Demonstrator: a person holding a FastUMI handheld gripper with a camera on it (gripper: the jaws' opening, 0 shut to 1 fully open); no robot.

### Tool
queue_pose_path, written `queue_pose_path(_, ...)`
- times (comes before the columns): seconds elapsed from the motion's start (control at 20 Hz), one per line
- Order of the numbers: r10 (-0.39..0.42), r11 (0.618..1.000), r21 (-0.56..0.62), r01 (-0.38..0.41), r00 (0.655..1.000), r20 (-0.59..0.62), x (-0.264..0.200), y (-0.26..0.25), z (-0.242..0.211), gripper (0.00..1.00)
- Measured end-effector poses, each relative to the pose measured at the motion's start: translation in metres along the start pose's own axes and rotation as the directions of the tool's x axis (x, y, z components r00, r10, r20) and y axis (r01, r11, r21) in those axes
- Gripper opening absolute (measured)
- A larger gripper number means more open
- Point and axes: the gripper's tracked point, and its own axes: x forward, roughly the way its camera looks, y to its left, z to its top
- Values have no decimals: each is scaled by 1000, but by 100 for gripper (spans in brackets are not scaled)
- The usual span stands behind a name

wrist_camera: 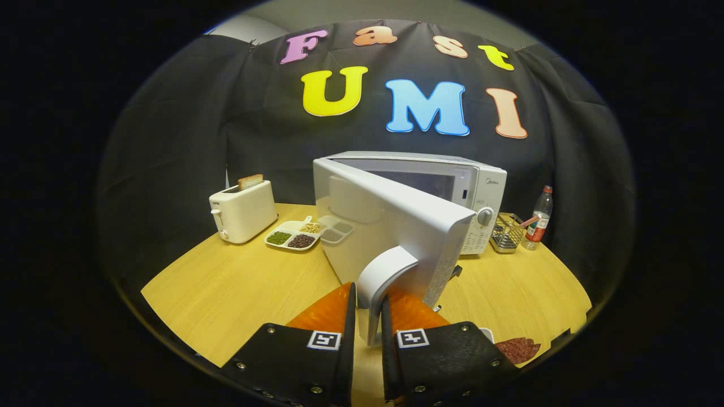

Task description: Open the microwave, put the food inside, and close the microwave door.

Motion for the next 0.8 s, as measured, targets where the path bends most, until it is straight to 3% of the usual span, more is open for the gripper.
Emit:
queue_pose_path(0.55,75,995,-65,-75,997,-6,-23,73,-7,22)
queue_pose_path(0.8,194,978,-73,-195,981,-12,-45,97,-8,22)
